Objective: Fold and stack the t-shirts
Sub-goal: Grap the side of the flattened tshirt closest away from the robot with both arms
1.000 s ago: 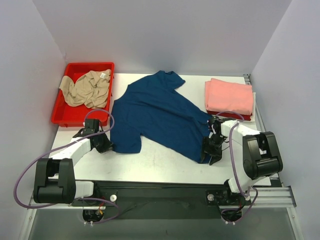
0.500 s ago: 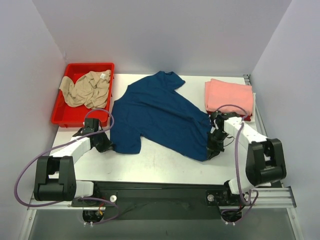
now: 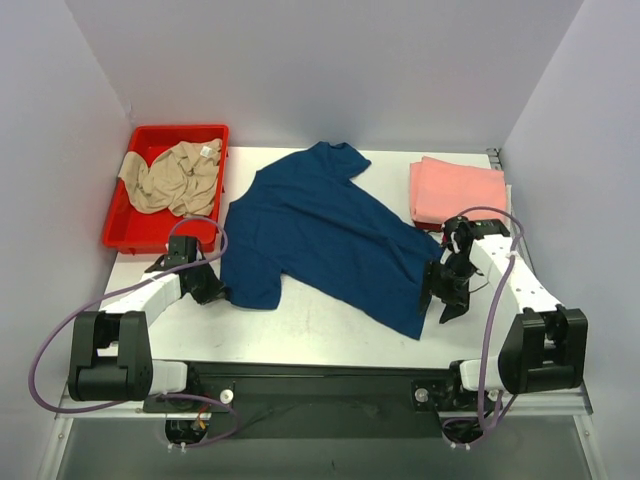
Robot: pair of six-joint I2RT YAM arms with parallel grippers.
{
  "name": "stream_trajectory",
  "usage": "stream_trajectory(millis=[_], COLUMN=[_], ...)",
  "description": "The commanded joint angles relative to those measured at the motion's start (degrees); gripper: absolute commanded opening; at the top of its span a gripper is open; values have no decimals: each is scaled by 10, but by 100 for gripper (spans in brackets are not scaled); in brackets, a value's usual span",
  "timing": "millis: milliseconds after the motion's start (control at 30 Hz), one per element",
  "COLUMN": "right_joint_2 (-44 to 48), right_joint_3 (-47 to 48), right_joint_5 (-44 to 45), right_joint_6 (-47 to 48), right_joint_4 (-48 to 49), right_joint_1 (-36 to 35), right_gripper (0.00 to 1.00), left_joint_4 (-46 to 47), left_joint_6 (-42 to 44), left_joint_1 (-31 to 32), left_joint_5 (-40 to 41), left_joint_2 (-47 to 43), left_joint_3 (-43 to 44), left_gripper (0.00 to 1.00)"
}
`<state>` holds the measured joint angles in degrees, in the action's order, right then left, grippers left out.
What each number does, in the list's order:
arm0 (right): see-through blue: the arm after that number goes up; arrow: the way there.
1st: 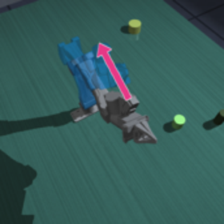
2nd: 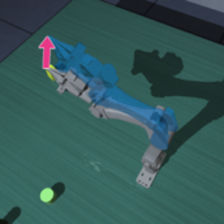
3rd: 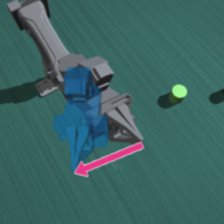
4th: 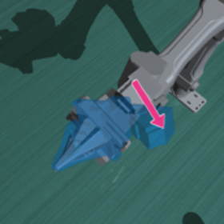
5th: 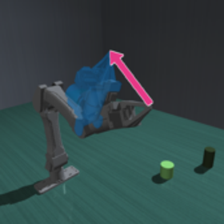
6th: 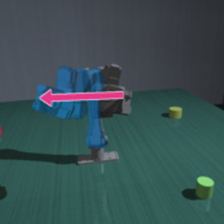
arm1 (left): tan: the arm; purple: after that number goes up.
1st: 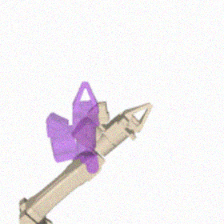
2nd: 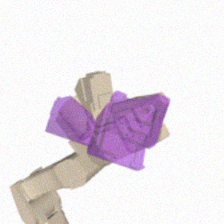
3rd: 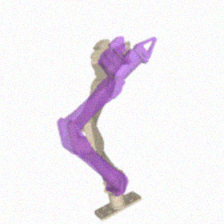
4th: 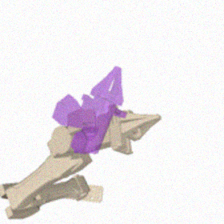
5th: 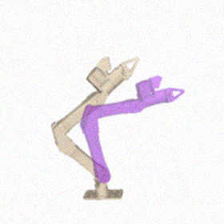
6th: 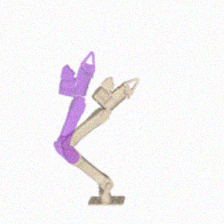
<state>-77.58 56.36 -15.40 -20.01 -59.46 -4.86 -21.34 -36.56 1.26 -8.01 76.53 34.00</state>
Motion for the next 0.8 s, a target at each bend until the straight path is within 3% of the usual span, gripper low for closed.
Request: stream_trajectory(millis=[0,233,767], right_joint_2=[-3,-23,-114], right_joint_3=[-29,-121,-147], right_joint_5=[-33,-31,35], right_joint_6=[-23,-71,-96], right_joint_4=[8,94,206], right_joint_1=[-4,-37,-61], right_gripper=[52,40,38], left_joint_4=[-17,-17,-26], left_joint_6=[27,30,32], left_joint_1=[-8,-8,-8], left_joint_5=[35,27,33], left_joint_2=[12,13,-9], left_joint_3=[-17,-21,-31], left_gripper=[0,0,0])
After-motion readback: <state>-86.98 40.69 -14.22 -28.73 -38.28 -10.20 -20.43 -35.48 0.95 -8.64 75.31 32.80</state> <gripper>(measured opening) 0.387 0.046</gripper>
